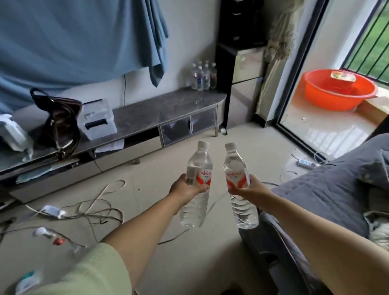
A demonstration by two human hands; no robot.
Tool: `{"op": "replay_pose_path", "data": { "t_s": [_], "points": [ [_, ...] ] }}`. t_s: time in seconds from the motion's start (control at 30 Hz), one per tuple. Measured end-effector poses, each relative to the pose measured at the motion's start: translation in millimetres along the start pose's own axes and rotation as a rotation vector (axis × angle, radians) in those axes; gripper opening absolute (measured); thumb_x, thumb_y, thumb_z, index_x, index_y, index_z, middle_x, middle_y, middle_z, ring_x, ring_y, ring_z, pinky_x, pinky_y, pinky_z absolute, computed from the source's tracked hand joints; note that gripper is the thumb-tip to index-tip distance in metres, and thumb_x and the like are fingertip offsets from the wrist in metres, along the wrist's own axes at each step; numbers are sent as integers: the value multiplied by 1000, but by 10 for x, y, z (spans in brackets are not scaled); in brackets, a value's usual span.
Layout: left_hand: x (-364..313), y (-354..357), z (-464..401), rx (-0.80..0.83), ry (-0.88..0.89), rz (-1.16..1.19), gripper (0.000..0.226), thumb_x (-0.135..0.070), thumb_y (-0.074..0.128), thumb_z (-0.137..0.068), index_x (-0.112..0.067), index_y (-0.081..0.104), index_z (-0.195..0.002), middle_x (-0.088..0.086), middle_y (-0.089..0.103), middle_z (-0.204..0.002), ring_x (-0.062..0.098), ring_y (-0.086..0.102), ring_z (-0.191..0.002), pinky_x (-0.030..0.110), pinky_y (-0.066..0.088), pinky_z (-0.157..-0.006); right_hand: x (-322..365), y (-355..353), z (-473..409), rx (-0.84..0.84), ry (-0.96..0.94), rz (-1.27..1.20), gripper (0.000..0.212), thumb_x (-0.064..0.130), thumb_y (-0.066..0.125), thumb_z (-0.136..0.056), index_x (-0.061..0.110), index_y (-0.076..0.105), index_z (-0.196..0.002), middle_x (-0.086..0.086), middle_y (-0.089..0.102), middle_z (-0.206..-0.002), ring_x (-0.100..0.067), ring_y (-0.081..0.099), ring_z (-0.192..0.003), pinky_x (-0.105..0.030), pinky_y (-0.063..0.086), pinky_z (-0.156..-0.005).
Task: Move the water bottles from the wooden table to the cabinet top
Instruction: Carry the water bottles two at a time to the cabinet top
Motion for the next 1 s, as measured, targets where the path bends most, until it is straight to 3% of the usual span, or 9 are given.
{"op": "replay_pose_path", "data": {
  "t_s": [0.1, 0.27, 0.47, 0.7, 0.87, 1.0],
  "points": [
    [-146, 106, -406, 22, -7, -30, 43, -37, 77, -72, -25, 59, -109, 0, 68, -105, 21, 63, -95, 42, 52, -92, 18, -243, -419, 18, 36, 13, 46, 32, 78, -79, 11, 59, -115, -8, 69, -102, -22, 67, -94, -39, 54, -91],
    [-513, 189, -1104, -19, -45, 7, 29, -37, 78, -68, -31, 57, -88, -2, 68, -99, 21, 64, -93, 40, 53, -90, 123, -731, -1130, 24, 40, 17, 43, 30, 78, -78, 10, 62, -113, -8, 71, -98, -21, 67, -86, -31, 54, -76],
    [-826, 134, -1804, -51, -73, 51, 47, -40, 78, -67, -25, 62, -109, -1, 68, -102, 19, 63, -95, 41, 53, -91, 330, -1074, -1920, 31, 54, -4, 50, 26, 78, -78, 7, 57, -119, -13, 69, -106, -30, 66, -98, -45, 54, -92],
    [-1048, -262, -2878, -45, -86, 49, 49, -35, 80, -66, -22, 62, -110, 0, 69, -104, 20, 64, -96, 41, 53, -92, 727, -1083, -3015, 32, 33, -44, 46, 25, 78, -79, 10, 58, -117, -13, 68, -107, -29, 66, -98, -38, 55, -86],
    [-1298, -754, -3784, -1, -62, 29, 51, -36, 80, -62, -23, 64, -109, 1, 69, -105, 21, 64, -98, 43, 53, -92, 1069, -1094, -3876, -8, 61, -90, 42, 21, 78, -79, 10, 59, -115, -15, 69, -106, -30, 65, -97, -42, 55, -89],
    [-1583, -1206, -4555, 28, -62, 34, 53, -27, 82, -68, -15, 62, -116, 6, 68, -110, 22, 64, -101, 42, 51, -96, 1424, -1146, -4522, -51, 46, -145, 31, 22, 78, -80, 18, 60, -105, -9, 69, -98, -23, 66, -86, -31, 55, -74]
  ]
}}
Point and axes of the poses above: each hand's wrist, its own z-axis away from the middle knuckle, its own y-axis out of the palm, x = y × z, the point moved 1 cm from there along -z, towards the middle knuckle
